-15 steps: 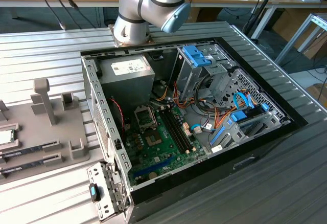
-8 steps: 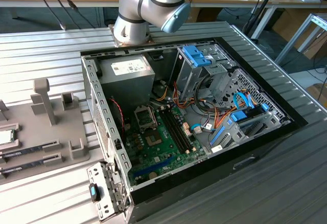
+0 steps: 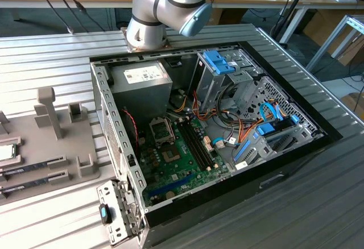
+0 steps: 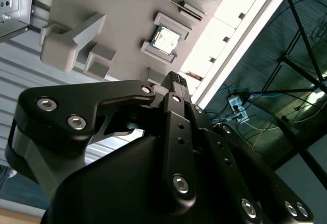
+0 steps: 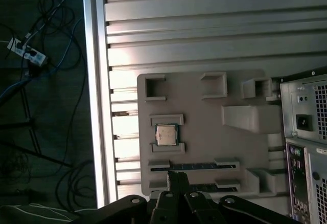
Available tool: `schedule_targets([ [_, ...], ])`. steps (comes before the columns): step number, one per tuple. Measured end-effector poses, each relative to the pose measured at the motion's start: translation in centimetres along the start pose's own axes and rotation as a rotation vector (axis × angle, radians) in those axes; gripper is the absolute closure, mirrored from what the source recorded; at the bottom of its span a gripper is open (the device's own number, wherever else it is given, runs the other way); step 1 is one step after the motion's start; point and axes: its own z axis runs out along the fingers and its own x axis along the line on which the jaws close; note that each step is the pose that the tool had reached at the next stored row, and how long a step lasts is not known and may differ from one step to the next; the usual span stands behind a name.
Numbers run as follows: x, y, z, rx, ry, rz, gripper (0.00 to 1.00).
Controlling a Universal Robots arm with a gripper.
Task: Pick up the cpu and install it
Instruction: 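Reach for the cpu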
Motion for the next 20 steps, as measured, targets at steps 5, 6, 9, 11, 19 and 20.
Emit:
schedule_targets([
  [5,-0.01,0.0,0.52,0.0,-0.0001,0.0,0.89],
  [6,-0.01,0.0,0.59,0.0,0.0,0.0,0.89],
  [9,-0.01,0.0,0.82,0.0,0.0,0.0,0.89],
  [11,-0.01,0.0,0.97,0.0001,-0.0001,0.0,0.89],
  [19,-0.01,-0.01,1.62,0.0,0.0,0.0,0.89],
  [20,-0.01,-0.01,1.74,0.0,0.0,0.0,0.89],
])
